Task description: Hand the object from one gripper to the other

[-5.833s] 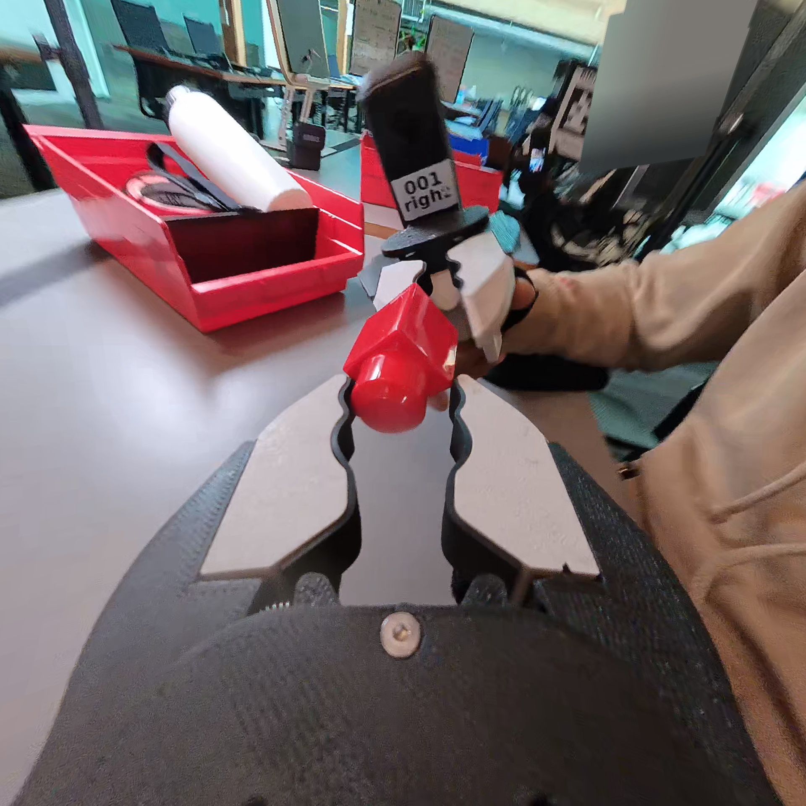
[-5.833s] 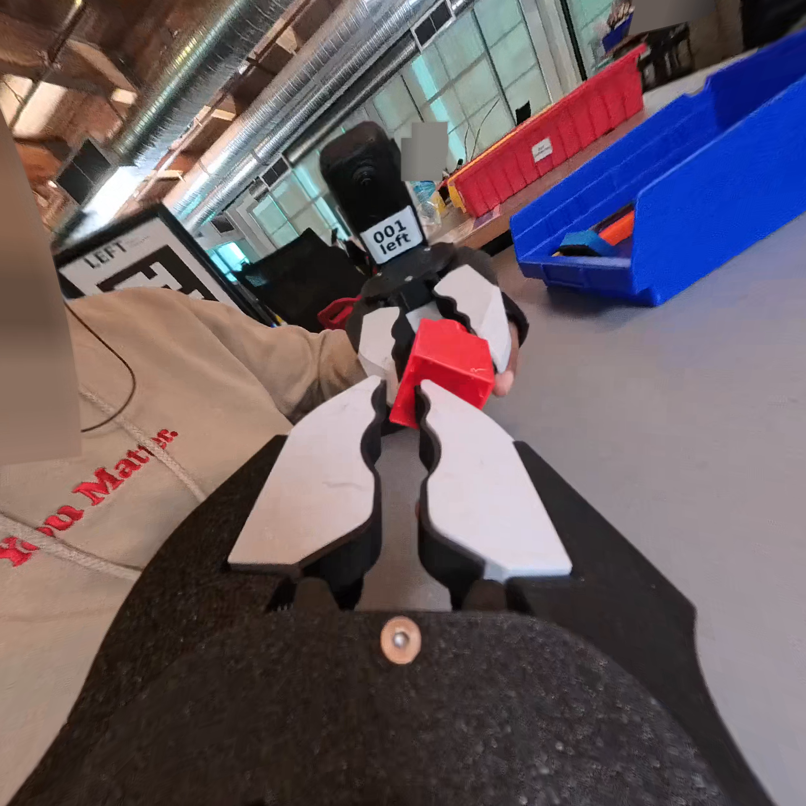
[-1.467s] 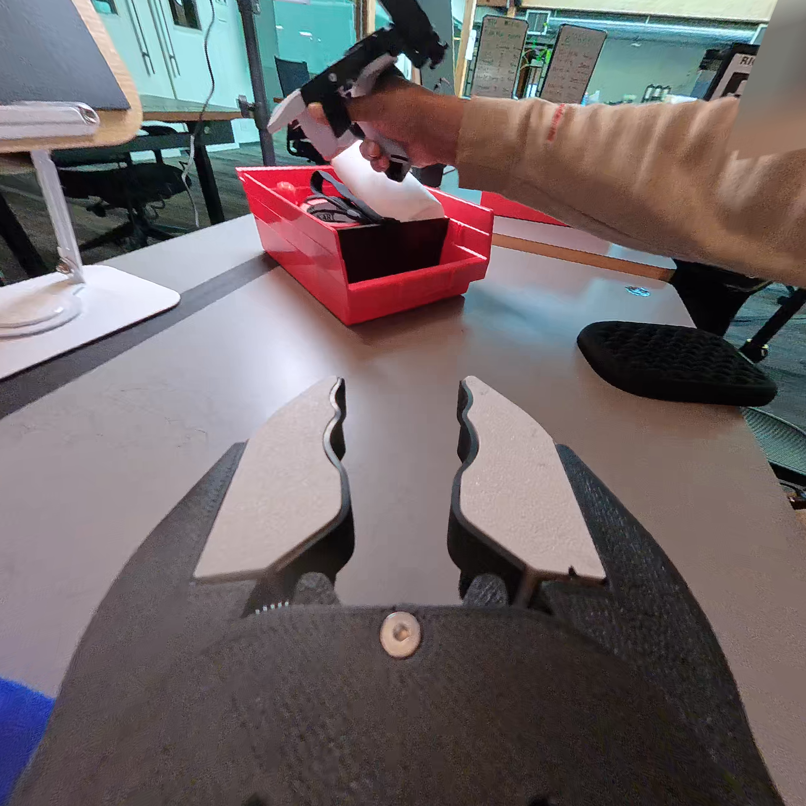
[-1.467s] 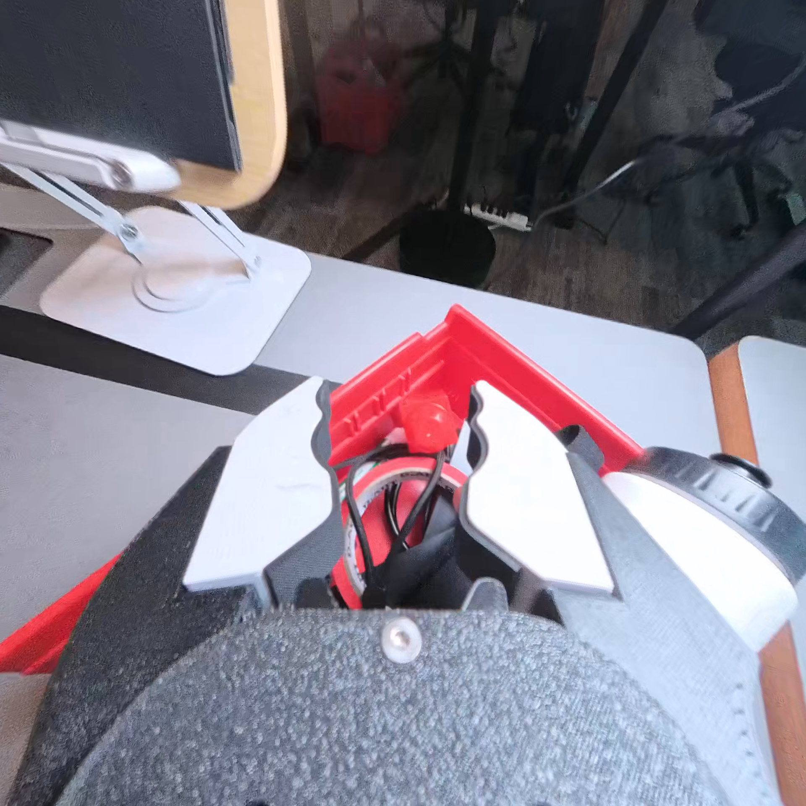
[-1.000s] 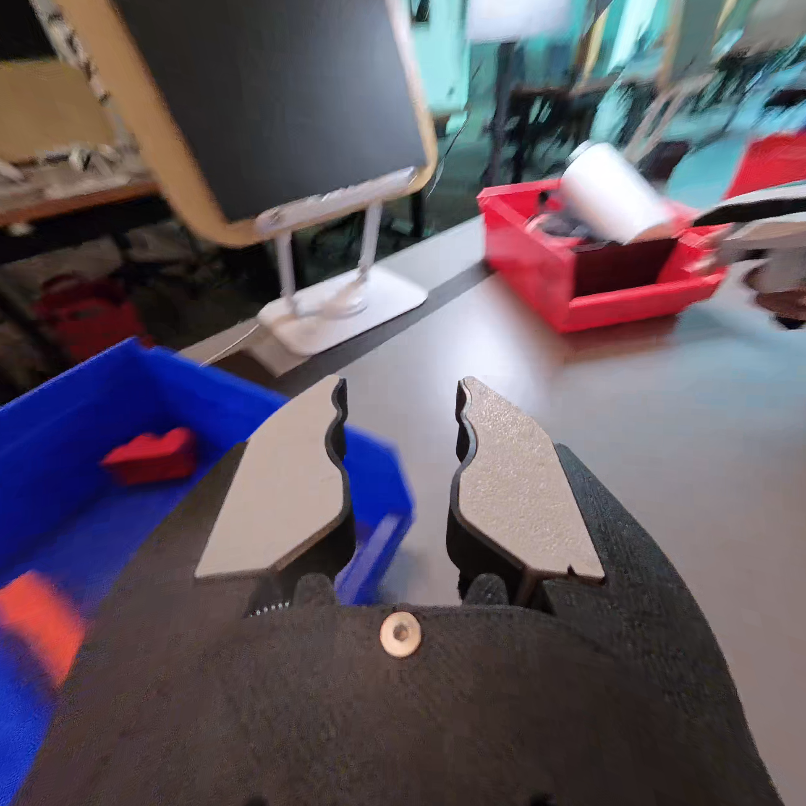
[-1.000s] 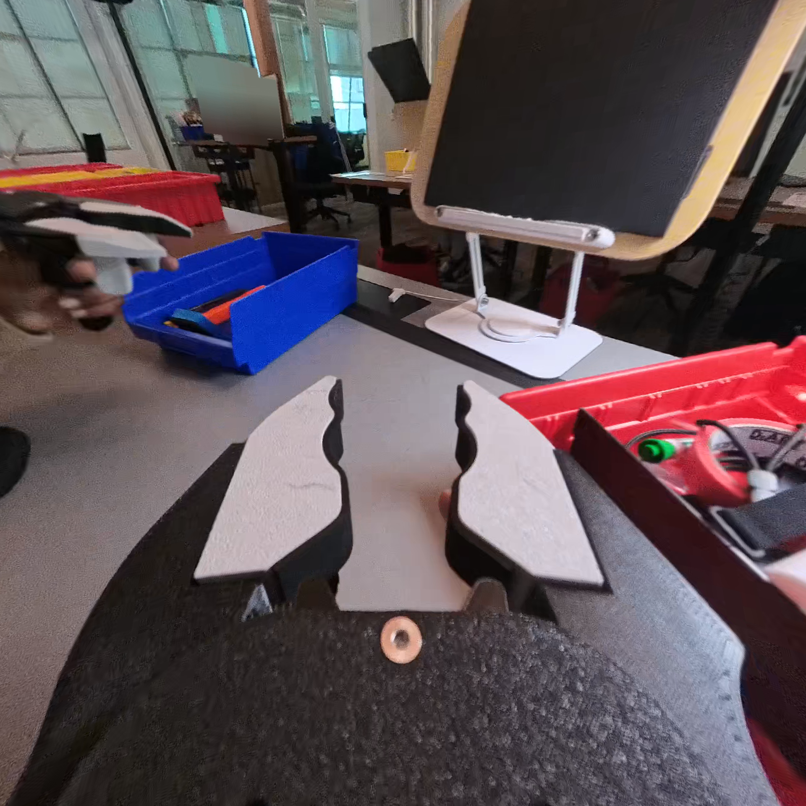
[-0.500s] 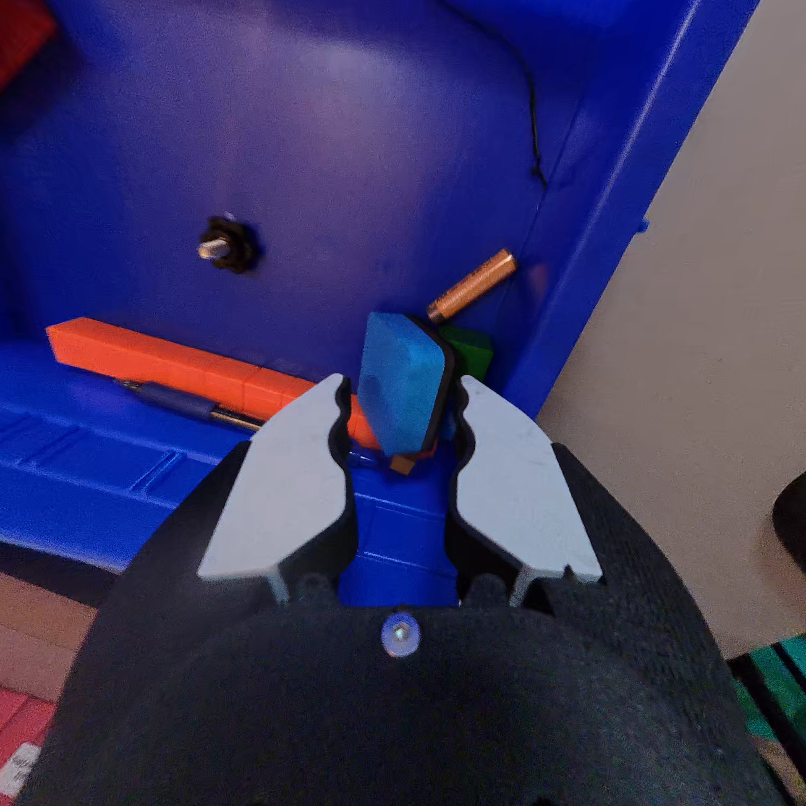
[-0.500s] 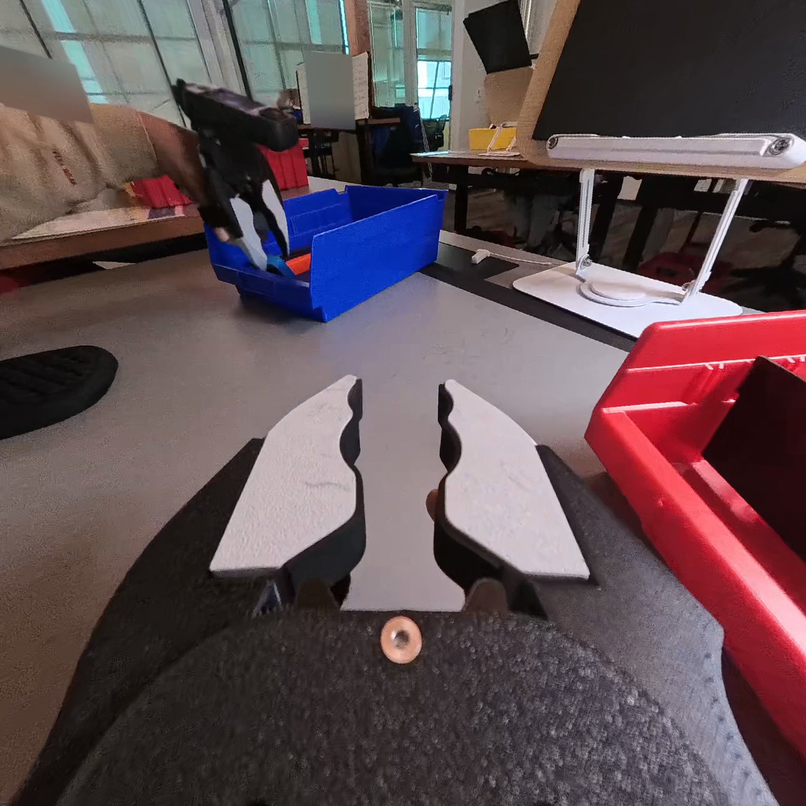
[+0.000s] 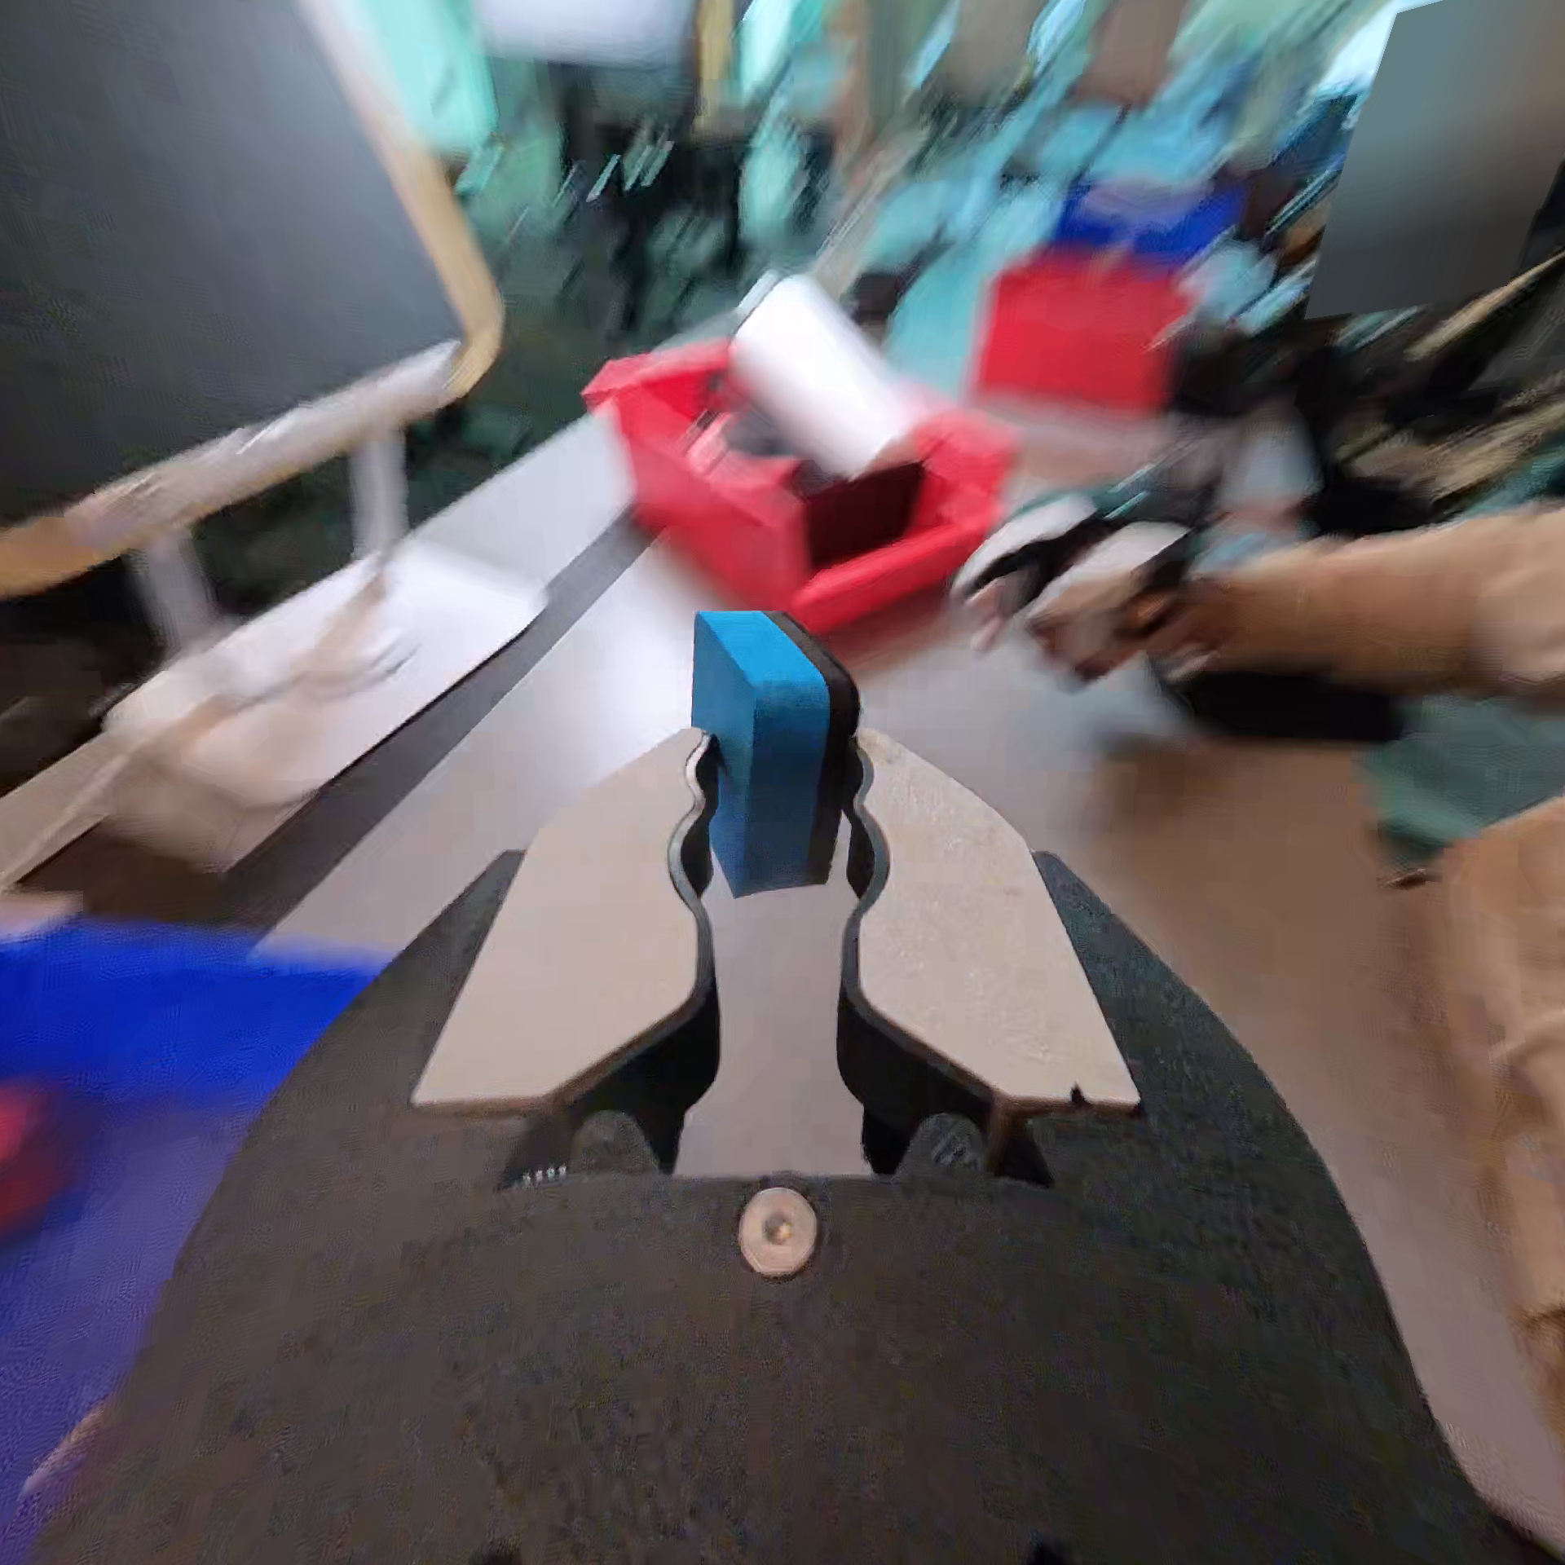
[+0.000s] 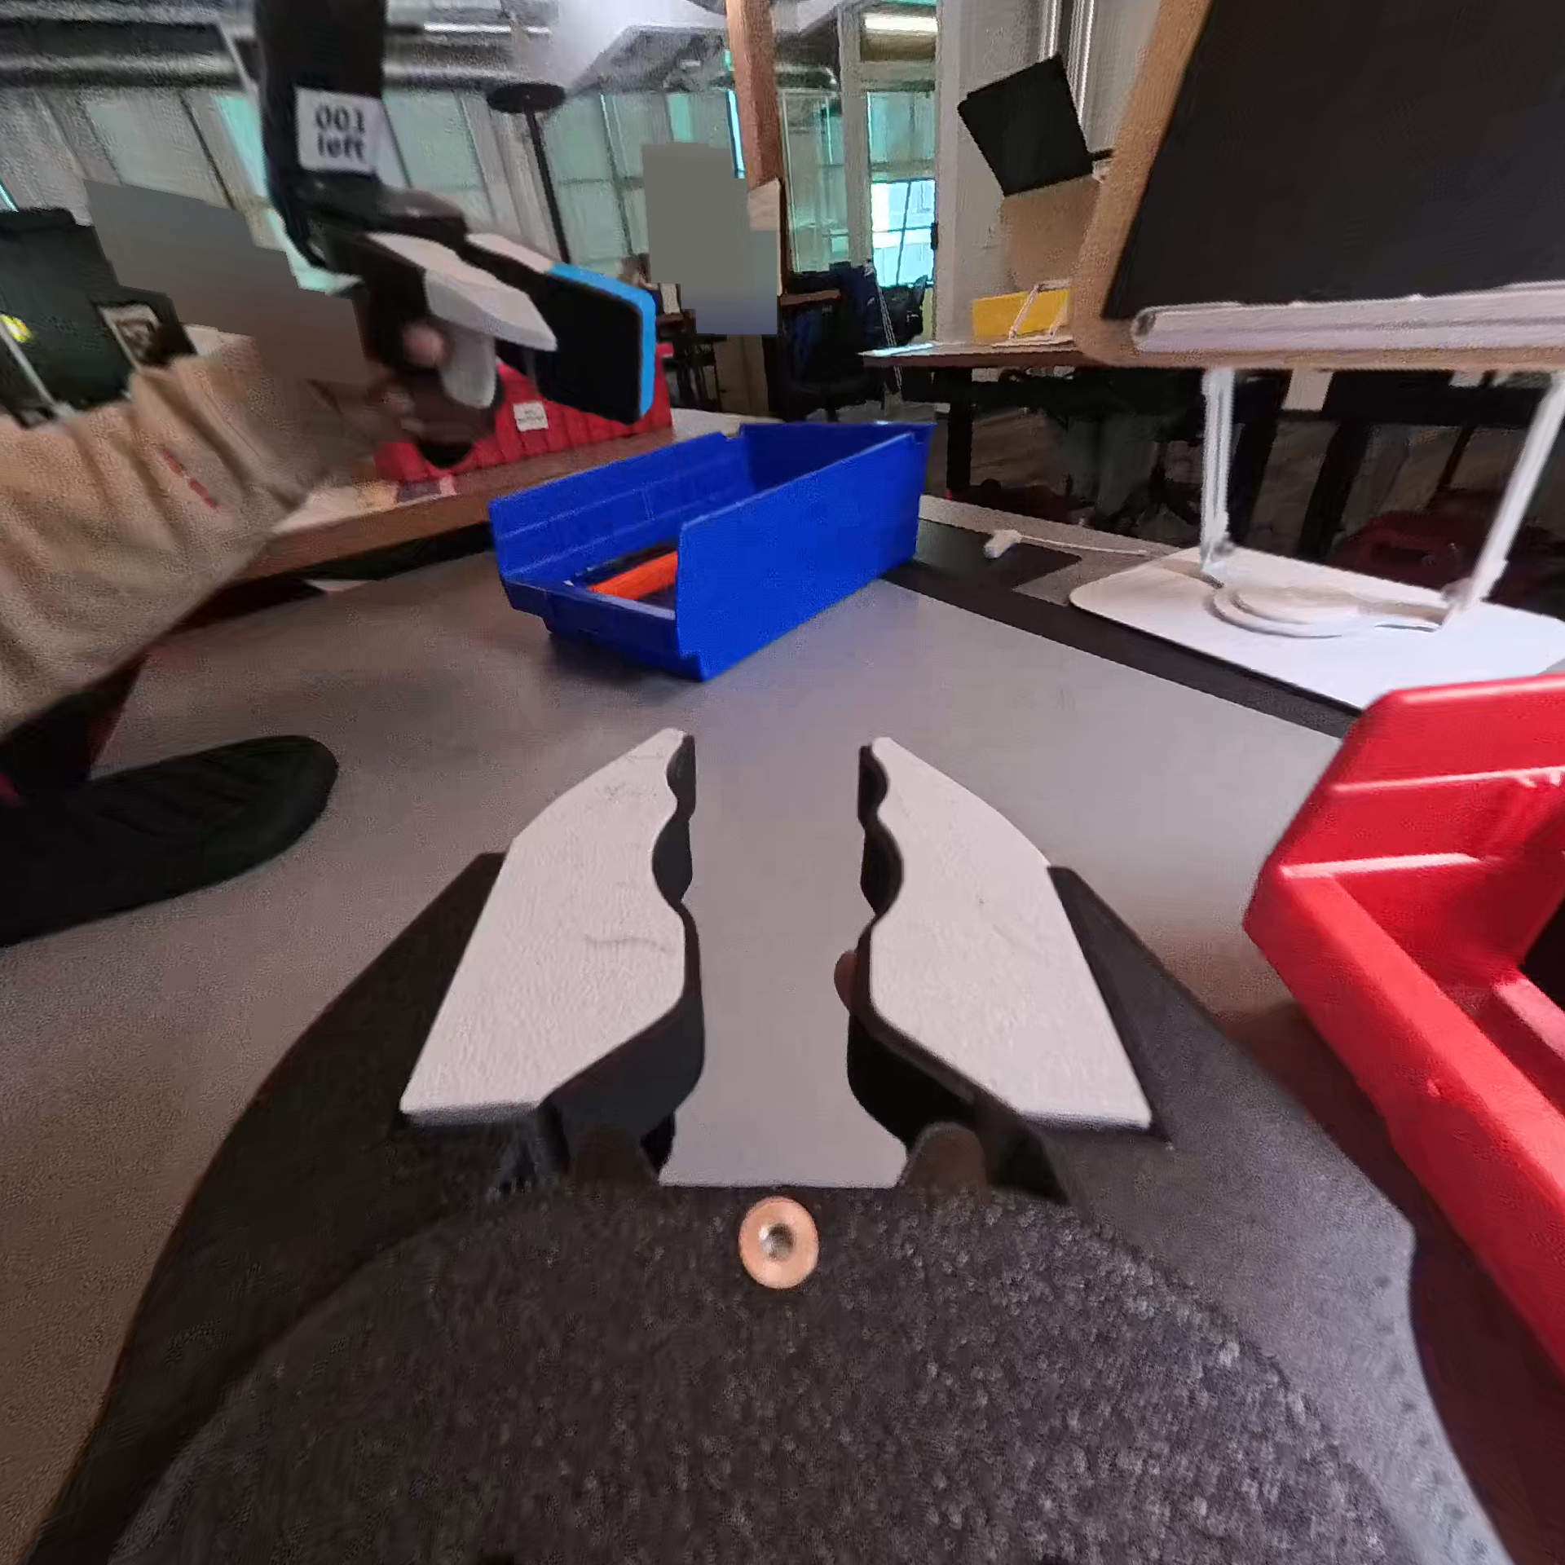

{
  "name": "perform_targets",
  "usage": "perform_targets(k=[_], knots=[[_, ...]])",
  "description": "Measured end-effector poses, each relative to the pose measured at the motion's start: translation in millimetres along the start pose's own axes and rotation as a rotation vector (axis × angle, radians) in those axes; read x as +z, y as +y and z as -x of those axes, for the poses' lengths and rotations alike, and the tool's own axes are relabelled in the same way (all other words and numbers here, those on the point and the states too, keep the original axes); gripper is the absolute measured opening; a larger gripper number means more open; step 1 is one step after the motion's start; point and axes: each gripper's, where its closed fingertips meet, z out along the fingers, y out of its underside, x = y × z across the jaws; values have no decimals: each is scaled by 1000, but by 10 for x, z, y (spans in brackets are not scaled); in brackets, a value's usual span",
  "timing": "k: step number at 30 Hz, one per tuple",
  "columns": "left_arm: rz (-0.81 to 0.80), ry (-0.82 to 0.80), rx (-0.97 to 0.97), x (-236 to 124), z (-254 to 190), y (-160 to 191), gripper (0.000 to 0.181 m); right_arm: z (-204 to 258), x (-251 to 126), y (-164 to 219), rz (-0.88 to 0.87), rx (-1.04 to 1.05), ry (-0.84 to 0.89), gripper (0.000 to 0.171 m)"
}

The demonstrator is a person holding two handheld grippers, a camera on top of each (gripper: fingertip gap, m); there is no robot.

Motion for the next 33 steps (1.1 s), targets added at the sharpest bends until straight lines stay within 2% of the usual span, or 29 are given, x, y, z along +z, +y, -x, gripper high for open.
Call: perform_targets(k=[2,4,6,8,10,13,16,20,25,28,30,33], knots=[[-213,207,-37,185,-557,-285,28,184,97,-202,-60,40,-79,40],[-341,411,-95,365,-1032,-456,28,450,187,-484,-138,65,-187,44],[-382,570,-144,541,-1384,-534,28,714,246,-774,-213,80,-291,47],[-397,653,-161,674,-1599,-564,28,937,282,-942,-235,86,-385,44],[-427,660,-169,736,-1642,-579,25,1110,264,-951,-216,59,-465,23],[-438,582,-195,807,-1513,-499,23,995,255,-913,-240,77,-398,22],[-396,456,-182,899,-1342,-318,27,757,174,-998,-293,212,-370,22],[-268,405,-135,1043,-1317,-108,29,626,234,-721,2,115,-341,22],[-175,398,-130,1207,-1380,66,22,640,227,-504,155,95,-373,22],[-234,412,-193,1191,-1356,19,20,644,228,-509,137,104,-381,22],[-326,422,-267,1142,-1316,-97,20,629,235,-619,38,135,-378,24],[-411,442,-349,1075,-1271,-185,20,641,236,-670,-60,197,-406,39]])
